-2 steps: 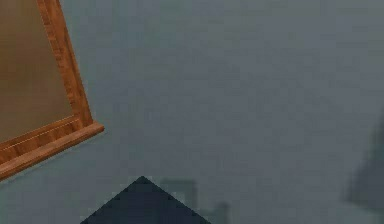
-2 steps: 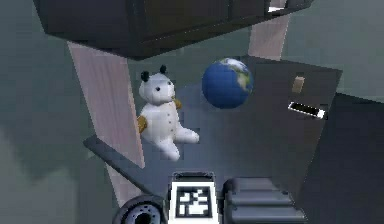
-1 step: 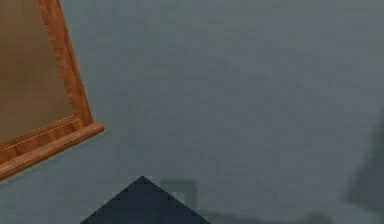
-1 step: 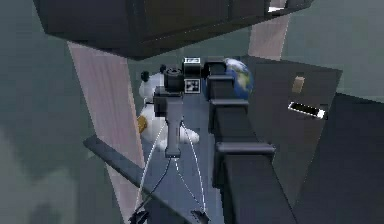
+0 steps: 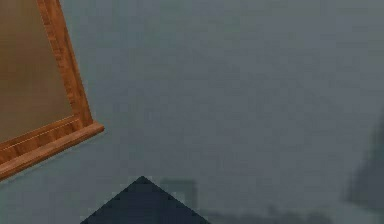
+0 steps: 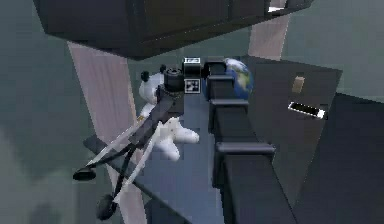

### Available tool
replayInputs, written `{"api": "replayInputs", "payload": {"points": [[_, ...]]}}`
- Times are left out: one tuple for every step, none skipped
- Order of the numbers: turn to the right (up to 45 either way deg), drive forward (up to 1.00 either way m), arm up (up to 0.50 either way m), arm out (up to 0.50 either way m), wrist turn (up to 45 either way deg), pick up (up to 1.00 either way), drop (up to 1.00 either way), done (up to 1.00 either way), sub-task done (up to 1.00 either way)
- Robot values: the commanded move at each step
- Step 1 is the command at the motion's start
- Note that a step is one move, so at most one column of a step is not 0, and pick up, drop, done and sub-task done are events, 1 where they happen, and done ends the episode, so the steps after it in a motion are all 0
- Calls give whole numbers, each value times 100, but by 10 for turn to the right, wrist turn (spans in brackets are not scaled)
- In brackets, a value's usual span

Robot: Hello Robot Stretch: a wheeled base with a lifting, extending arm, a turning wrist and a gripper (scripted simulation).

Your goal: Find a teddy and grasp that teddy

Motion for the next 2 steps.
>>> {"api": "replayInputs", "payload": {"points": [[0, 0, 0, 0, 450, 0, 0, 0, 0], [0, 0, 0, 0, 450, 0, 0, 0, 0]]}}
